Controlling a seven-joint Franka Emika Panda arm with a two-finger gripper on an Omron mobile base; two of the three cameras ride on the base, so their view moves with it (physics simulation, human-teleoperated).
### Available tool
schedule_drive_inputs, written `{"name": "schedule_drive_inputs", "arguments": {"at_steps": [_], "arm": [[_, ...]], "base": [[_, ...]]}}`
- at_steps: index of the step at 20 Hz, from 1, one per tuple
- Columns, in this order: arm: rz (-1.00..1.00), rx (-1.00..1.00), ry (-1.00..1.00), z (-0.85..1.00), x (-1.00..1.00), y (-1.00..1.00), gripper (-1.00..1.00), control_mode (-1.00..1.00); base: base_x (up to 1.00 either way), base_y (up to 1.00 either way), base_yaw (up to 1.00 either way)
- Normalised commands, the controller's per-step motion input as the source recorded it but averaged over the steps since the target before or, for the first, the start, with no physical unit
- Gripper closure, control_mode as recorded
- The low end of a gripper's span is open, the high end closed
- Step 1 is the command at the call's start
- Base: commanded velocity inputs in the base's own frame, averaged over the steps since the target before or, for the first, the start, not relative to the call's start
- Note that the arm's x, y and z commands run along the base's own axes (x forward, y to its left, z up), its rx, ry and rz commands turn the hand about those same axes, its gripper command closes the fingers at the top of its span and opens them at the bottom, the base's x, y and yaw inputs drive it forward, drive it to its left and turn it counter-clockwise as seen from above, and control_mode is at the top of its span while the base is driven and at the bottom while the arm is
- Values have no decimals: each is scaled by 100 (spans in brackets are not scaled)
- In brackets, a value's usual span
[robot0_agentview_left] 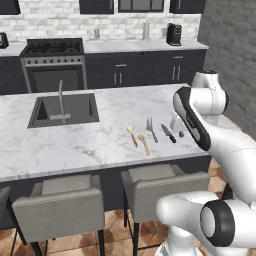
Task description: Pick up the metallic utensils from the counter and place them in the open drawer. Make sure not to pick up any wooden utensils.
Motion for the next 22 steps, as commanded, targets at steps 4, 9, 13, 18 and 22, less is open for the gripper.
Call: {"name": "schedule_drive_inputs", "arguments": {"at_steps": [4, 9, 13, 18, 22], "arm": [[-1, 0, 12, -42, 73, -52, -100, -100], [0, 0, 1, -35, 62, -22, -100, -100], [0, 3, 0, -32, 53, 0, -100, -100], [0, 0, 0, -41, 55, -6, -100, -100], [0, 0, 1, -39, 47, -19, -100, -100]], "base": [[0, 0, 0], [0, 0, 0], [0, 0, 0], [0, 0, 0], [0, 0, 0]]}}
